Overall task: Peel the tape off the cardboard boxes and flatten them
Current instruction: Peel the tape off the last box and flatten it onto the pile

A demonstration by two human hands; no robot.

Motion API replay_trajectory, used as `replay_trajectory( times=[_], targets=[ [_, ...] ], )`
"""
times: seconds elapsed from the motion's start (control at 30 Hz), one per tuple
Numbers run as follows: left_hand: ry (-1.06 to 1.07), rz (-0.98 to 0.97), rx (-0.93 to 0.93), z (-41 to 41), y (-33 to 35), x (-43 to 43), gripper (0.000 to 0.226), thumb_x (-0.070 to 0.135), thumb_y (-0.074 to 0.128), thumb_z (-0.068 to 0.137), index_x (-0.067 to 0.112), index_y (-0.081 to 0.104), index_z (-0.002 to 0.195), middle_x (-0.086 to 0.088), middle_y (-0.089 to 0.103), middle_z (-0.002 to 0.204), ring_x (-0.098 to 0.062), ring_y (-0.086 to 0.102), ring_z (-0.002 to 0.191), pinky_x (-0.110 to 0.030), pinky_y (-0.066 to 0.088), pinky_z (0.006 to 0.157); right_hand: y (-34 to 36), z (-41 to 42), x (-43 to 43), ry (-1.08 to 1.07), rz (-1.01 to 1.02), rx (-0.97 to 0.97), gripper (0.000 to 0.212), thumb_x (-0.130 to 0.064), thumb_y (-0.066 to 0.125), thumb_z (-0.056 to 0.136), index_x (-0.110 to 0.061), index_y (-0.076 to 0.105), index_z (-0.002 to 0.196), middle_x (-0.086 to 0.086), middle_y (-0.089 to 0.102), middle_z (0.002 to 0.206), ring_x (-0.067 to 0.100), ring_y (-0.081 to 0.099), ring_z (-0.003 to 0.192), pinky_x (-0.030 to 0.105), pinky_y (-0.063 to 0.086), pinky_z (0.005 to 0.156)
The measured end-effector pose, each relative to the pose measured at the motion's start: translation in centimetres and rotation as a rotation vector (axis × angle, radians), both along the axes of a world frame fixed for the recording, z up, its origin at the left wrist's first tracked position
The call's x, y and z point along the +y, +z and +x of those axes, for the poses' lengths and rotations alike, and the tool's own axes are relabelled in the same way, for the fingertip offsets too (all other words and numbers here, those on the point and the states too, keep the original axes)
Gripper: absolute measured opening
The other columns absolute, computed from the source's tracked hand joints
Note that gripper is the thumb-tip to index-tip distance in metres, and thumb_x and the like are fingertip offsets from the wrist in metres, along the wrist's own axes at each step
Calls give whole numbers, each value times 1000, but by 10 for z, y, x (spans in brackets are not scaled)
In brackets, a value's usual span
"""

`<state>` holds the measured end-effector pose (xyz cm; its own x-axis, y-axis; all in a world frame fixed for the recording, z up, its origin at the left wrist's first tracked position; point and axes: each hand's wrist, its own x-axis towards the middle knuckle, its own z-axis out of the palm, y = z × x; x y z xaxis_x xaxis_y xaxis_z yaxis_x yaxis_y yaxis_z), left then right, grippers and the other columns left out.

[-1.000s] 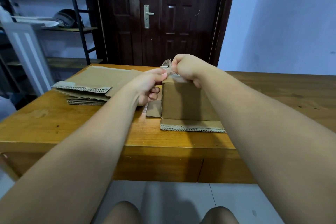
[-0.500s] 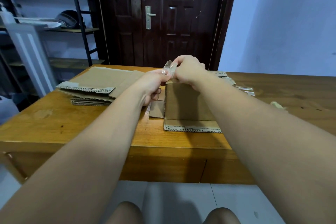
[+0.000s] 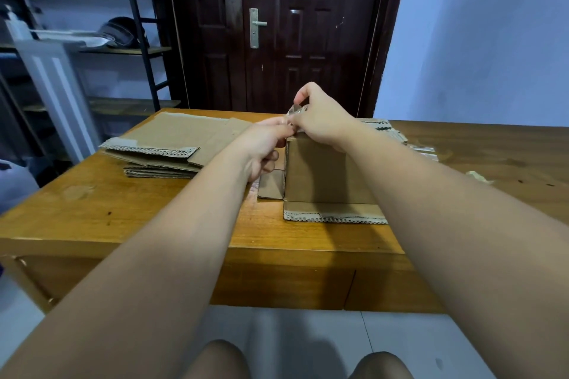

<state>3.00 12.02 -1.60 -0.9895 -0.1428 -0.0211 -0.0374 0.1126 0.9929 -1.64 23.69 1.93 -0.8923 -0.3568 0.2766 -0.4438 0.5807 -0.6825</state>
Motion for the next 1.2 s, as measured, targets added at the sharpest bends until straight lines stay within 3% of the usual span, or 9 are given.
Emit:
replay_trajectory(
  times=[0.27, 0.33, 0.43, 0.53, 0.77, 0.93, 1.0, 1.1, 1.2],
  targets=[
    [-46, 40, -6, 2, -1, -1, 7, 32, 57, 94, 32, 63, 97, 7, 30, 58, -5, 20, 45, -20, 12, 42, 4, -9, 17, 105, -175, -172, 36, -17, 64, 90, -17, 43, 118, -2, 55, 76, 10, 51, 74, 30, 45, 77],
    [-67, 50, -9, 3, -1, -2, 8, 31, 57, 94, 31, 64, 97, 7, 29, 59, -5, 20, 46, -20, 11, 45, 5, -9, 18, 112, -236, -217, 35, -13, 64, 90, -16, 42, 118, -2, 53, 74, 9, 49, 68, 26, 44, 71],
    [-90, 50, -16, 6, 2, -5, 12, 28, 56, 95, 30, 64, 104, 6, 29, 60, -6, 20, 48, -23, 10, 50, 7, -12, 24, 85, -561, -361, 18, -4, 55, 93, -18, 45, 96, -3, 43, 55, 8, 34, 49, 22, 31, 52],
    [-69, 31, -12, 6, 3, -3, 15, 25, 52, 96, 28, 64, 104, 6, 31, 60, -7, 21, 49, -23, 11, 49, 6, -19, 38, 64, -961, -591, 36, 0, 45, 94, -19, 35, 65, -5, 30, 42, 9, 22, 44, 23, 23, 51],
    [140, -44, 71, 0, -1, 20, 22, 24, 45, 94, 28, 64, 105, 5, 43, 68, -7, 33, 49, -18, 23, 42, 3, -15, 37, 12, -1062, -515, 33, 0, 44, 92, -16, 39, 64, -5, 33, 43, 9, 25, 42, 23, 25, 49],
    [187, -255, 198, 1, -6, 27, 35, 29, 35, 98, 28, 60, 123, 8, 58, 107, -10, 48, 92, -25, 37, 78, 4, -8, 34, -75, -1019, -350, 21, -4, 45, 97, -17, 55, 84, -1, 46, 56, 8, 38, 47, 22, 34, 48],
    [257, -418, 208, 0, -8, 27, 38, 33, 32, 97, 33, 61, 122, 6, 59, 124, -16, 50, 110, -31, 40, 93, 3, -7, 32, -140, -760, -149, 28, -6, 43, 96, -19, 61, 80, 0, 54, 58, 10, 48, 51, 25, 40, 52],
    [368, -720, 190, -1, -11, 32, 38, 31, 28, 95, 36, 59, 116, -4, 63, 118, -29, 54, 108, -36, 43, 84, -7, -10, 35, -241, -171, 242, 29, -9, 42, 93, -23, 63, 80, 3, 67, 75, 20, 65, 77, 35, 53, 75],
    [390, -838, 206, 0, -9, 34, 36, 26, 27, 95, 30, 58, 112, -7, 64, 112, -32, 55, 102, -34, 37, 74, -15, -12, 49, -321, -158, 287, 28, -7, 41, 91, -21, 66, 89, 4, 68, 85, 25, 67, 85, 39, 55, 81]
  ],
)
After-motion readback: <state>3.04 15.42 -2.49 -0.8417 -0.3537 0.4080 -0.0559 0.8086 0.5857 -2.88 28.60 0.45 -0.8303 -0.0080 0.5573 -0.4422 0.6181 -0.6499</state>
